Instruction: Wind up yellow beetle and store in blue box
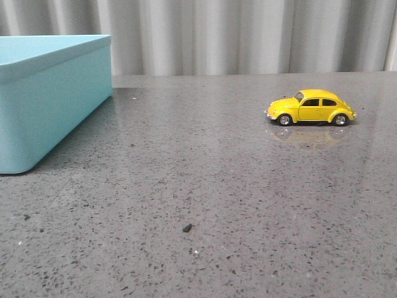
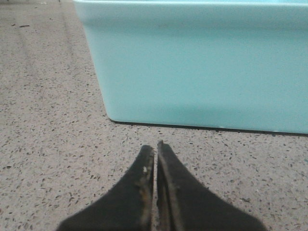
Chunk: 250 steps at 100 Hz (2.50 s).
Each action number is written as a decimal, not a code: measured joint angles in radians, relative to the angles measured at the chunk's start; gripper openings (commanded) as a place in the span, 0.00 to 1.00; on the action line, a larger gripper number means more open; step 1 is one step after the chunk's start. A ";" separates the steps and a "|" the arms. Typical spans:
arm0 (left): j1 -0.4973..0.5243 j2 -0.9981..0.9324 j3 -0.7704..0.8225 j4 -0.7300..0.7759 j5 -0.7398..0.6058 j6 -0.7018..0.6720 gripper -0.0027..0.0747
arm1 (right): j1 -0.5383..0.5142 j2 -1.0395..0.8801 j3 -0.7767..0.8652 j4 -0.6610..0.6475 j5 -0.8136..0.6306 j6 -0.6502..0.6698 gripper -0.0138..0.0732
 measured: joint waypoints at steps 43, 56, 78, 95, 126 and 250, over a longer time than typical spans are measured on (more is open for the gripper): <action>0.000 0.000 0.000 0.000 0.000 0.000 0.01 | 0.000 0.000 0.000 0.000 0.000 0.002 0.09; 0.000 0.000 0.000 0.002 0.000 0.000 0.01 | 0.000 0.000 0.000 0.000 0.000 0.002 0.09; 0.000 0.000 0.000 0.002 0.000 0.000 0.01 | 0.000 0.000 0.000 0.000 0.000 0.002 0.09; 0.000 0.000 0.000 0.002 0.000 0.000 0.01 | 0.000 0.000 0.000 0.000 0.000 0.000 0.09; 0.000 0.000 0.000 0.002 0.000 0.000 0.01 | 0.000 0.000 0.000 0.000 0.000 0.000 0.09; 0.000 0.000 0.000 0.119 -0.036 0.020 0.01 | 0.000 0.000 0.000 0.000 0.000 -0.001 0.09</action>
